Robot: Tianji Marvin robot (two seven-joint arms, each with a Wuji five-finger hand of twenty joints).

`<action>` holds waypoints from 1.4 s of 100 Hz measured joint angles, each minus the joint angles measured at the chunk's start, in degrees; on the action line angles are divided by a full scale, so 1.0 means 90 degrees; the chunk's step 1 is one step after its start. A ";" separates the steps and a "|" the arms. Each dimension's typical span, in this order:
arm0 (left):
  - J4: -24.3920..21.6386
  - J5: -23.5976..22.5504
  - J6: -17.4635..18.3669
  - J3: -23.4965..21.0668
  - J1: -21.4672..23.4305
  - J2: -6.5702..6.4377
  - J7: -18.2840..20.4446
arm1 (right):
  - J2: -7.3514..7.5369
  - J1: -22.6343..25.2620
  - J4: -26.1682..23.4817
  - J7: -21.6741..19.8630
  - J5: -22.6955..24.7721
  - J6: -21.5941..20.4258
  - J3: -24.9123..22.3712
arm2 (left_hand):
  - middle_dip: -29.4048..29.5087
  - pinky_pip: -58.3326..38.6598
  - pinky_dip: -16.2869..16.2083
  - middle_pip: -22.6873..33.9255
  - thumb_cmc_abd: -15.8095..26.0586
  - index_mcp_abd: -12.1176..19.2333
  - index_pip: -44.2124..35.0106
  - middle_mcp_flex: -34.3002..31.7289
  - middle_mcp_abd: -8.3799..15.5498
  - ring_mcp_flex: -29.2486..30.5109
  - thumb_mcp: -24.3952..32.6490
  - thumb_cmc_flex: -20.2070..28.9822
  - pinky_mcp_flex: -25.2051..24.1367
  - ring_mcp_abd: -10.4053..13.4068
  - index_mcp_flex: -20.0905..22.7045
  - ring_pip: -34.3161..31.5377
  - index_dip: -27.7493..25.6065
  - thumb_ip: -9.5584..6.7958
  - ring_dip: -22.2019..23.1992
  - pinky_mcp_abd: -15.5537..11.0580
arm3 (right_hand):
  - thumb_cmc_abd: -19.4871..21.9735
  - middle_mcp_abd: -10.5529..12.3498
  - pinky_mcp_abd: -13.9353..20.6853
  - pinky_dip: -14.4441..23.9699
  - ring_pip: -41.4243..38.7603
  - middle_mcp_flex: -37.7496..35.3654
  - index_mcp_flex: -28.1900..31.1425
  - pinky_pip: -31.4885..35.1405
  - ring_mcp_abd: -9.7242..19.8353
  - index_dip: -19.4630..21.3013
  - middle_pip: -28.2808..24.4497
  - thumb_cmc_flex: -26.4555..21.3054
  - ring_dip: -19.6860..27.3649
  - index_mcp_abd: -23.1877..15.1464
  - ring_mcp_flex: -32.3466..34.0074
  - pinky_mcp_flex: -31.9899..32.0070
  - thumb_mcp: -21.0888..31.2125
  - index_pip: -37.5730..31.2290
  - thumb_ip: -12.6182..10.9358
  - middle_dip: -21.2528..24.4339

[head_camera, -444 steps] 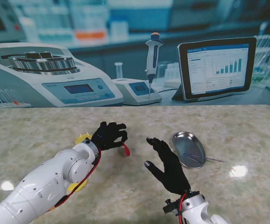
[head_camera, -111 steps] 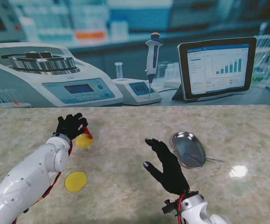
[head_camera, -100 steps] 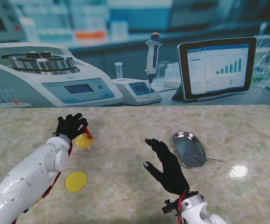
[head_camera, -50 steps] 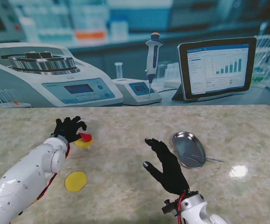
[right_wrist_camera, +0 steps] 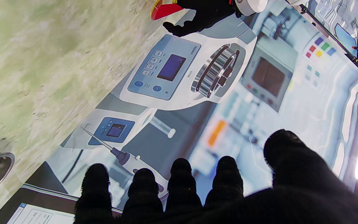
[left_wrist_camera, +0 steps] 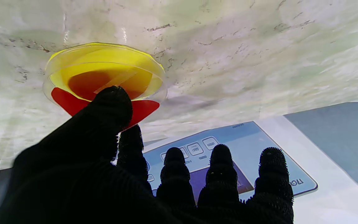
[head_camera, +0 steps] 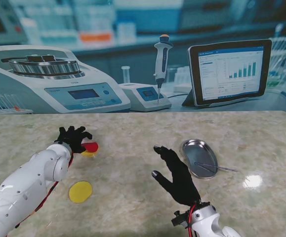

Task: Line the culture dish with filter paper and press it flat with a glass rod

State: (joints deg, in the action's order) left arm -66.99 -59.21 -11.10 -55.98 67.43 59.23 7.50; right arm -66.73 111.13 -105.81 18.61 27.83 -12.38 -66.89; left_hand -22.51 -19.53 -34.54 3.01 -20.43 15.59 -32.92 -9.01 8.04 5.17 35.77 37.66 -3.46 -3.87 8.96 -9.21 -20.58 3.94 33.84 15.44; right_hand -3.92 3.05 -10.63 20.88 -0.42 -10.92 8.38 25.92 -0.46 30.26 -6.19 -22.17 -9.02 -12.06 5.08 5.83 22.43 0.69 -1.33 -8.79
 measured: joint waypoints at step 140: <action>-0.0555 -0.0532 -0.0004 -0.0314 0.0116 -0.0149 0.1137 | -0.0001 0.0005 -0.0001 0.0026 0.0007 -0.0011 -0.0010 | 0.1255 0.0457 -0.0083 -0.0278 -0.0658 -0.0280 0.2457 0.0066 -0.0011 -0.0172 0.1054 -0.0821 -0.0149 0.0003 0.0004 0.0435 0.1092 0.0201 -0.0480 -0.0100 | 0.0000 0.0000 0.0003 -0.0003 0.0000 0.0000 0.0000 0.0000 0.0000 -0.0007 0.0000 0.0000 0.0000 0.0000 0.0000 0.0000 0.0000 0.0000 0.0000 0.0000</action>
State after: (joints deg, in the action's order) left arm -71.98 -64.00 -11.14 -58.80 68.47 57.88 17.73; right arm -66.75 111.17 -105.82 18.85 27.89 -12.48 -66.98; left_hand -11.21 -15.42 -35.29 0.51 -26.35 13.07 -10.81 -8.42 7.94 3.63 45.26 30.27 -4.80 -3.84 9.00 -5.29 -10.75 5.75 29.51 14.54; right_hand -3.92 3.05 -10.61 20.85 -0.43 -10.92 8.38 25.93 -0.46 30.20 -6.19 -22.17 -9.02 -12.05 5.08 5.83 22.43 0.69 -1.33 -8.79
